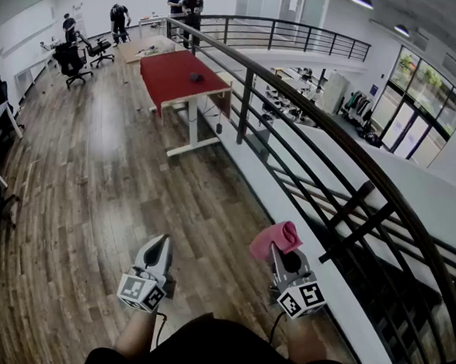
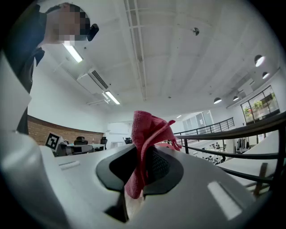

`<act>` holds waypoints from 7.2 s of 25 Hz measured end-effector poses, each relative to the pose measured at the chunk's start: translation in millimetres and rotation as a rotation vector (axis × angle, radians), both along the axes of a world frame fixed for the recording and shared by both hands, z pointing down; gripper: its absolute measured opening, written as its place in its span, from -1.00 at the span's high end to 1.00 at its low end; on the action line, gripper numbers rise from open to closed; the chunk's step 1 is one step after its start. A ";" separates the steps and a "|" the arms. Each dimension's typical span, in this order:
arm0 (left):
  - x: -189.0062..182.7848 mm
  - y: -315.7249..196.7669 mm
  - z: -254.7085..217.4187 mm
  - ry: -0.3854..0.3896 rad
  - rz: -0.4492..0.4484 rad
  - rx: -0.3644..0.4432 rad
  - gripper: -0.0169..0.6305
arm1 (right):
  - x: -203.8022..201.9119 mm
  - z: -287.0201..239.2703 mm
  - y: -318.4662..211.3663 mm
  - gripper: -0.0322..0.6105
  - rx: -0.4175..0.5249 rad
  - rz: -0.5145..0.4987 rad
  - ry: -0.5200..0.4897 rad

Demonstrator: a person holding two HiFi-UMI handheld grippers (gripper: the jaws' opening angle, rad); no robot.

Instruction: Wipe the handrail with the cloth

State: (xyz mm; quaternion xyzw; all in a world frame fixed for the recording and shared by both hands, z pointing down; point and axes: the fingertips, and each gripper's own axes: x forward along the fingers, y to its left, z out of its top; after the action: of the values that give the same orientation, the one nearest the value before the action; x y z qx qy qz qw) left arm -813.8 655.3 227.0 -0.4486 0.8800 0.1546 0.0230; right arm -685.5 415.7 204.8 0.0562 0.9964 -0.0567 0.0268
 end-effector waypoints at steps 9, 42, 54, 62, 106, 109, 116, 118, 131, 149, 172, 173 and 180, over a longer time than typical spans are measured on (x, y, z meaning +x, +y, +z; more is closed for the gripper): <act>-3.2 6.9 4.1 0.028 -0.005 -0.003 0.95 | -3.1 -0.6 3.9 0.77 -0.010 -0.005 -0.002; 68.1 -138.1 -8.1 -0.007 0.441 -0.003 0.95 | 197.2 -8.1 -83.6 0.77 -0.082 0.534 -0.056; 186.4 -275.0 -22.0 -0.039 0.592 -0.027 0.95 | 329.2 -16.5 -171.2 0.77 -0.094 0.663 -0.131; 258.7 -369.9 -26.5 -0.060 0.798 -0.062 0.95 | 435.5 -8.4 -194.8 0.77 -0.126 0.888 -0.144; 202.5 -672.9 -26.2 -0.115 0.854 -0.014 0.95 | 221.1 -27.6 -499.0 0.77 -0.105 0.658 0.036; 199.7 -682.4 -32.6 -0.146 0.815 -0.024 0.95 | 192.9 -24.2 -531.0 0.77 -0.150 0.636 0.100; 196.9 -683.6 -23.5 -0.154 0.760 -0.069 0.95 | 132.1 15.2 -584.0 0.76 -0.138 0.576 0.392; 198.1 -682.8 -20.4 -0.147 0.757 -0.079 0.95 | 122.5 22.8 -588.2 0.76 -0.080 0.560 0.461; 200.7 -682.9 -8.6 -0.109 0.845 -0.101 0.95 | 111.4 48.1 -598.7 0.76 0.281 0.619 0.823; 258.9 -696.1 -7.0 -0.106 1.065 -0.096 0.95 | 189.5 49.5 -603.8 0.76 0.238 0.823 0.856; 416.4 -726.7 -1.6 -0.127 1.161 -0.146 0.95 | 335.1 46.7 -610.7 0.76 0.211 0.853 0.814; 421.4 -727.2 -1.3 -0.126 1.162 -0.149 0.95 | 340.6 46.7 -610.9 0.76 0.212 0.855 0.814; 464.2 -725.2 -2.8 -0.133 1.186 -0.154 0.95 | 390.2 44.3 -607.3 0.76 0.215 0.882 0.816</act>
State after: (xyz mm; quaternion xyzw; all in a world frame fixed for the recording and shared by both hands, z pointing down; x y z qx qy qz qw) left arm -349.6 -69.9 224.2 -0.8722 0.4848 0.0484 -0.0446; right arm -295.4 -191.6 249.1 -0.3856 0.8557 0.0438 -0.3422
